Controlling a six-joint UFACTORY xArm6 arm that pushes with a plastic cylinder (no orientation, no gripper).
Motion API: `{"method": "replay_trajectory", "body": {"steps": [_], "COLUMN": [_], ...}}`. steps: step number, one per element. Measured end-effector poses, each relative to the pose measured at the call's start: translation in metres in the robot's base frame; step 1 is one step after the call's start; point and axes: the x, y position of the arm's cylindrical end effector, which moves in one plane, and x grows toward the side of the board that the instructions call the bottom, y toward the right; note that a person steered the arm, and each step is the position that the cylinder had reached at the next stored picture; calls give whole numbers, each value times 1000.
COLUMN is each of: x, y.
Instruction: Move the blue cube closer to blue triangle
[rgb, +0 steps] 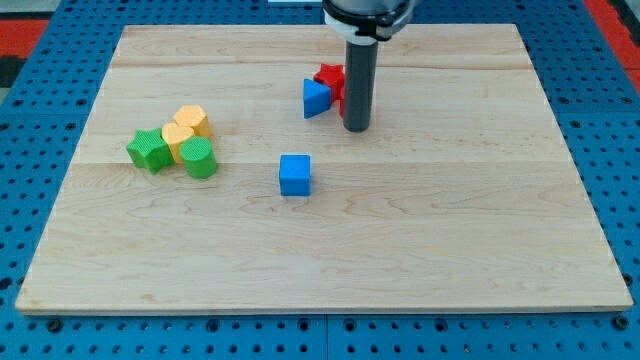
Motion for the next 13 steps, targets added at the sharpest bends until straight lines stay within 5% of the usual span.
{"method": "replay_trajectory", "body": {"steps": [1,2,3,6,11,13], "x": [45,133,169,74,91,32], "y": [38,-4,-80,-124,-74,-21]}}
